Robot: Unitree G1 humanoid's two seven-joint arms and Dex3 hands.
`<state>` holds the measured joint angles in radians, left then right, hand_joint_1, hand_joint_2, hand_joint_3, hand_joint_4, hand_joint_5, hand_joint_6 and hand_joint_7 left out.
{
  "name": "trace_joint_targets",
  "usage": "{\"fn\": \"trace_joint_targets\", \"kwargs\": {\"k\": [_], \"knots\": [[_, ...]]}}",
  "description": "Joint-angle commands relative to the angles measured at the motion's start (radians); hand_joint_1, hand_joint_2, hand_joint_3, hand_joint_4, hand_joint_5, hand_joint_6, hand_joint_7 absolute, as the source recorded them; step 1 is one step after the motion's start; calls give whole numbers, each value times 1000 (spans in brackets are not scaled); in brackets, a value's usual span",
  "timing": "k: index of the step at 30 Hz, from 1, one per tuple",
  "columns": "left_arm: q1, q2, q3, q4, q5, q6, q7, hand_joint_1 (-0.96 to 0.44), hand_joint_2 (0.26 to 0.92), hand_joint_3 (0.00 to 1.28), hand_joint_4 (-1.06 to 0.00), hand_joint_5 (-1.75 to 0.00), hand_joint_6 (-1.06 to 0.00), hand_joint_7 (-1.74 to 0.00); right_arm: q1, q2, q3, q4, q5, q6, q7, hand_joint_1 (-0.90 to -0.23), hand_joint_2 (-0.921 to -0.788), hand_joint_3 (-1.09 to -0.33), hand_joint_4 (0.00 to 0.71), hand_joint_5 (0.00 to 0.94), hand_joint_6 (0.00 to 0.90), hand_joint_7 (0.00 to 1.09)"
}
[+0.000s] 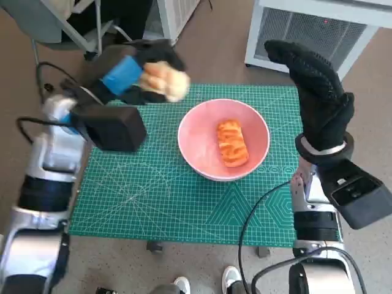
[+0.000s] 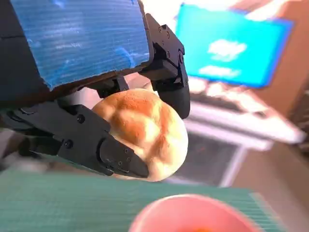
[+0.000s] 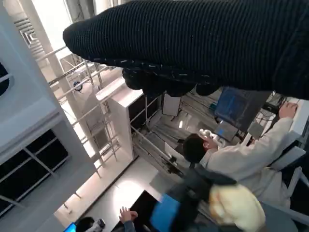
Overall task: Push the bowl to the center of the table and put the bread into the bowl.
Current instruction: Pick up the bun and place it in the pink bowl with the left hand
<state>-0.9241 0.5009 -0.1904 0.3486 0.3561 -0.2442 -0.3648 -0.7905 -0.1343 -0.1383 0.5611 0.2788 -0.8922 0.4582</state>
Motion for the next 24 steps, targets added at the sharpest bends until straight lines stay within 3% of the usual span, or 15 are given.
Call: {"fn": "trace_joint_targets", "kwargs": {"k": [1,10,13,14,17,18,19,21,24], "knots": [[6,-50,-32,-12,1,-7,-4,-1,920,76,-702,-1098,-589,-1259,24,5,4,0,-7,10,-8,-543,-921,-821,-1,470,-1,592],[9,-111,-115,27,61,35,-25,0,920,107,-663,-1143,-559,-1283,34,2,9,-23,-9,16,-10,-542,-921,-821,-1,472,-1,596],[15,-116,-142,31,80,77,-64,-1,921,178,-621,-1237,-444,-1341,40,0,10,-36,-8,20,-10,-540,-921,-825,-1,471,-1,596],[15,-117,-151,31,82,100,-91,139,890,155,-691,-1185,-475,-1043,42,-2,11,-42,-8,23,-10,-539,-921,-827,-1,471,-1,596],[10,-113,-184,25,90,186,-189,288,911,148,-628,-1282,-471,-517,46,-7,9,-51,-6,28,-9,-536,-921,-829,-1,470,-1,586],[9,-111,-191,20,94,208,-212,90,900,123,-557,-995,-443,-405,46,-9,8,-51,-6,30,-10,-533,-921,-829,-1,469,-1,580],[2,-108,-203,17,102,237,-245,18,900,106,-554,-850,-435,-361,46,-10,7,-53,-6,32,-10,-533,-921,-829,-1,469,-1,578],[-7,-103,-219,12,110,276,-294,-191,911,54,-412,-370,-387,-244,46,-13,7,-57,-7,36,-12,-531,-921,-831,-1,468,-1,566],[-15,-95,-219,-4,107,312,-342,-319,918,38,-334,-127,-335,-176,47,-17,5,-58,-10,39,-14,-533,-921,-831,-1,467,-1,557]]}}
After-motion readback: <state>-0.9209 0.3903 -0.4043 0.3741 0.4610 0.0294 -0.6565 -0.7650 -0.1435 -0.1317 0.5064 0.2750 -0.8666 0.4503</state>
